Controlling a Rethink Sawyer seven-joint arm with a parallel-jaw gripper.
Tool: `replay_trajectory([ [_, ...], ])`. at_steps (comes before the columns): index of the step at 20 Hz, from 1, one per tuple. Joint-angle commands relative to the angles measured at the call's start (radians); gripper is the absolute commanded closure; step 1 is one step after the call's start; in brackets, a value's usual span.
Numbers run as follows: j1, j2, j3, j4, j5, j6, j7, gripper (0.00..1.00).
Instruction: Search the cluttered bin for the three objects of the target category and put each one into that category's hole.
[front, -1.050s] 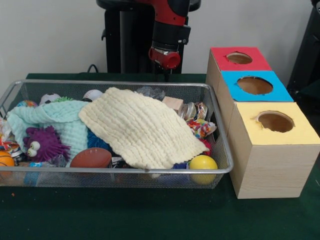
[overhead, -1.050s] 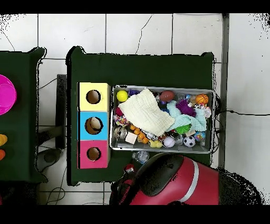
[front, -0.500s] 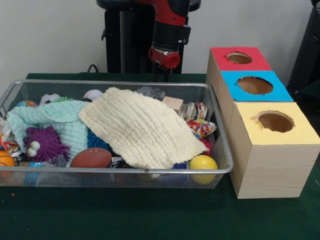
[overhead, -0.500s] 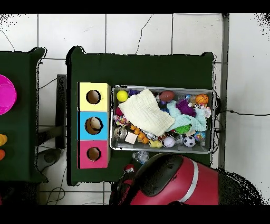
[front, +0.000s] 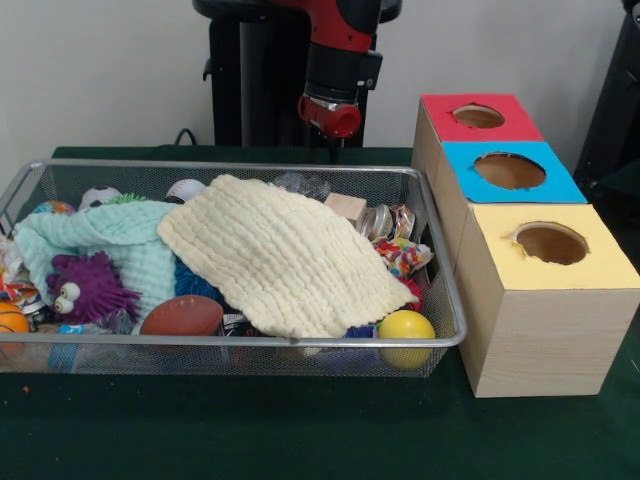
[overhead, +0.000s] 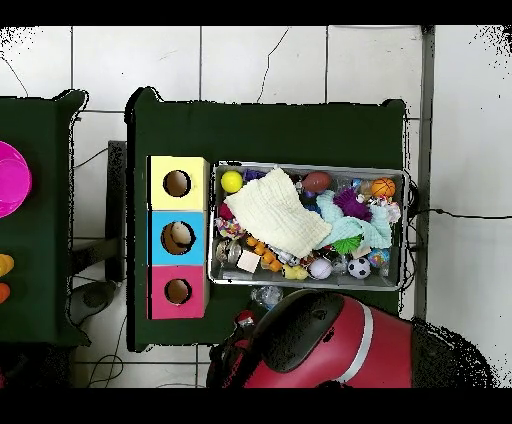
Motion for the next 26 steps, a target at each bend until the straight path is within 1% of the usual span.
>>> replay_trajectory([
  [1, -0.010, 0.161, 0.050, -0.117, 0.164, 0.273, 0.218, 0.00],
  [13, 0.009, 0.163, 0.055, -0.117, 0.173, 0.265, 0.220, 0.00],
  [14, 0.008, 0.166, 0.057, -0.118, 0.171, 0.267, 0.221, 1.00],
  [18, 0.006, 0.175, 0.062, -0.118, 0.161, 0.253, 0.232, 1.00],
  [22, 0.015, 0.168, 0.066, -0.111, 0.175, 0.255, 0.233, 1.00],
  [24, 0.019, 0.157, 0.069, -0.102, 0.187, 0.269, 0.228, 1.00],
  [26, 0.035, 0.134, 0.071, -0.085, 0.217, 0.286, 0.221, 1.00],
])
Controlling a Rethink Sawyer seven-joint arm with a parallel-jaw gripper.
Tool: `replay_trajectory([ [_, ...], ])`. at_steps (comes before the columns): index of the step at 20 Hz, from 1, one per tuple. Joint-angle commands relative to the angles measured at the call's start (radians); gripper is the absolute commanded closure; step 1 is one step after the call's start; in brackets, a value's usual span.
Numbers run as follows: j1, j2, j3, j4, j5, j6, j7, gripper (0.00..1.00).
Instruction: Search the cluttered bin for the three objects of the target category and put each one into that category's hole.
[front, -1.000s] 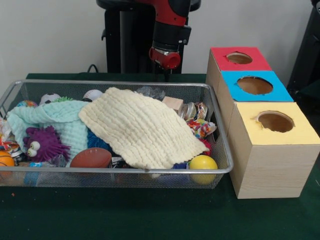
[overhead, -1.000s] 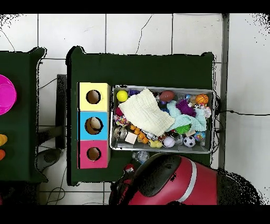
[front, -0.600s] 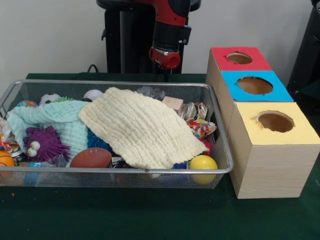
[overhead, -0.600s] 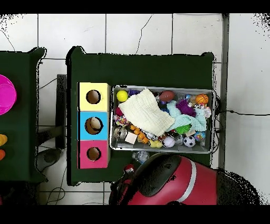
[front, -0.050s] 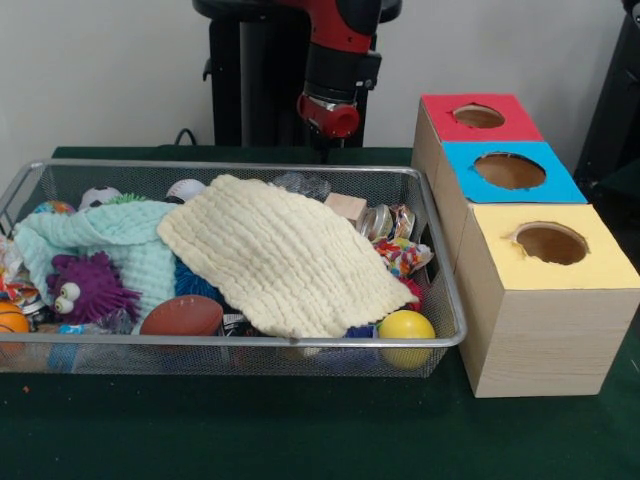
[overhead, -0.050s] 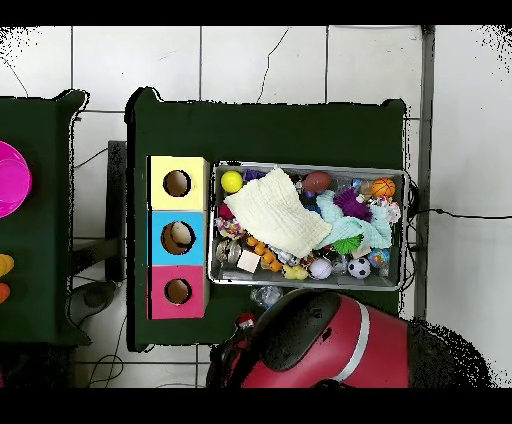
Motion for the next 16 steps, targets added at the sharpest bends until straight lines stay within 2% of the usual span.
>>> replay_trajectory([
  [1, 0.031, 0.119, 0.075, -0.086, 0.194, 0.284, 0.217, 1.00],
  [5, 0.056, 0.021, 0.076, -0.020, 0.234, 0.312, 0.206, 1.00],
  [7, 0.067, -0.057, 0.084, 0.036, 0.264, 0.355, 0.204, 1.00],
  [9, 0.096, -0.201, 0.094, 0.126, 0.322, 0.444, 0.199, 1.00],
  [11, 0.144, -0.372, 0.086, 0.201, 0.392, 0.575, 0.179, 1.00],
  [13, 0.190, -0.483, 0.051, 0.227, 0.430, 0.694, 0.154, 1.00],
  [16, 0.211, -0.518, 0.009, 0.216, 0.395, 0.751, 0.161, 1.00],
])
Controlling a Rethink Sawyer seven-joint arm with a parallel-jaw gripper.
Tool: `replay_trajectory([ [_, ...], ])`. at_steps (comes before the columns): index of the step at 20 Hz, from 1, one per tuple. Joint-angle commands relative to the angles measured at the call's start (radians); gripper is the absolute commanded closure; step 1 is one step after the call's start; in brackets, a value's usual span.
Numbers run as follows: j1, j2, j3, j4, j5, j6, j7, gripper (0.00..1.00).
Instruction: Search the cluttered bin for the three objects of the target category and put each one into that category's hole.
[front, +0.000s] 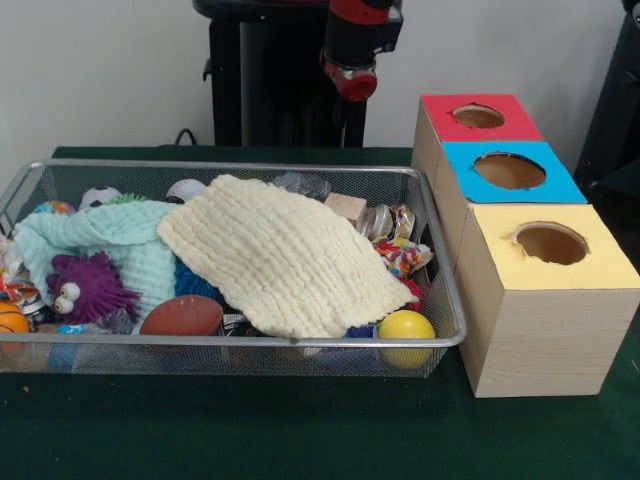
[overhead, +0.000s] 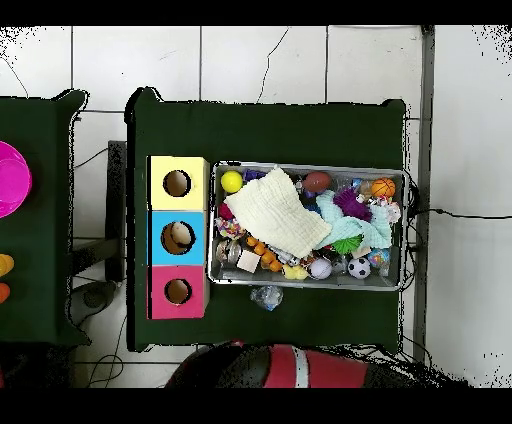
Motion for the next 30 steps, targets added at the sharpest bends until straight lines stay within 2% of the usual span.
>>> replay_trajectory([
  [1, 0.059, -0.243, -0.014, 0.043, 0.096, 0.261, 0.170, 1.00],
  [3, 0.057, -0.234, -0.024, 0.032, 0.060, 0.260, 0.195, 1.00],
  [5, 0.043, -0.187, -0.019, 0.011, 0.016, 0.215, 0.227, 1.00],
  [9, 0.012, -0.035, -0.006, -0.046, -0.085, 0.047, 0.303, 1.00],
  [11, 0.019, 0.034, -0.018, -0.077, -0.126, -0.046, 0.336, 1.00],
  [15, 0.043, 0.120, -0.041, -0.120, -0.160, -0.175, 0.367, 1.00],
  [19, 0.014, 0.235, -0.045, -0.183, -0.202, -0.276, 0.367, 1.00],
  [25, -0.009, 0.360, -0.056, -0.274, -0.239, -0.356, 0.342, 1.00],
  [30, 0.002, 0.417, -0.067, -0.332, -0.218, -0.330, 0.274, 1.00],
])
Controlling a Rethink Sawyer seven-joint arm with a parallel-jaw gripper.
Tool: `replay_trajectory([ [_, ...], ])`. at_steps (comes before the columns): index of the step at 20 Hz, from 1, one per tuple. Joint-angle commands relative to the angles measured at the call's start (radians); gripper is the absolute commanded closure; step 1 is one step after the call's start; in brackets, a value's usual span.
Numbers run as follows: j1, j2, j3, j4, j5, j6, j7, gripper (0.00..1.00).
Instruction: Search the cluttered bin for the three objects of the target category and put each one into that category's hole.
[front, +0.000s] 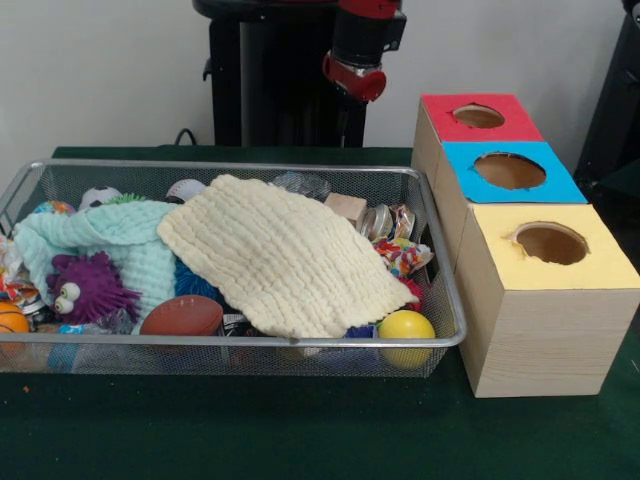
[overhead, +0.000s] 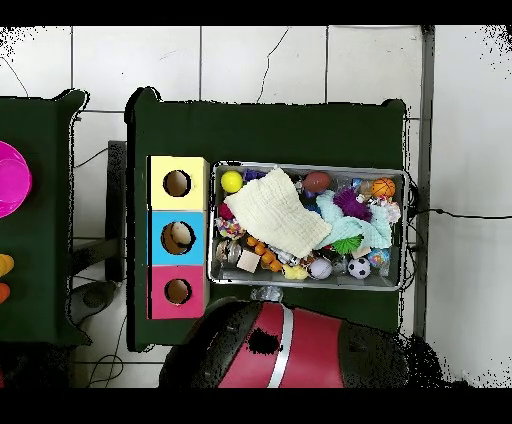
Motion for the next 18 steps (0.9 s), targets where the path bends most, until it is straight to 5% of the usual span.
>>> replay_trajectory([
  [1, -0.015, 0.219, 0.001, -0.267, 0.054, 0.048, 0.217, 1.00],
  [10, -0.043, 0.285, 0.005, -0.356, 0.019, 0.085, 0.179, 1.00],
  [18, -0.025, 0.260, 0.007, -0.357, 0.069, 0.197, 0.108, 1.00],
])
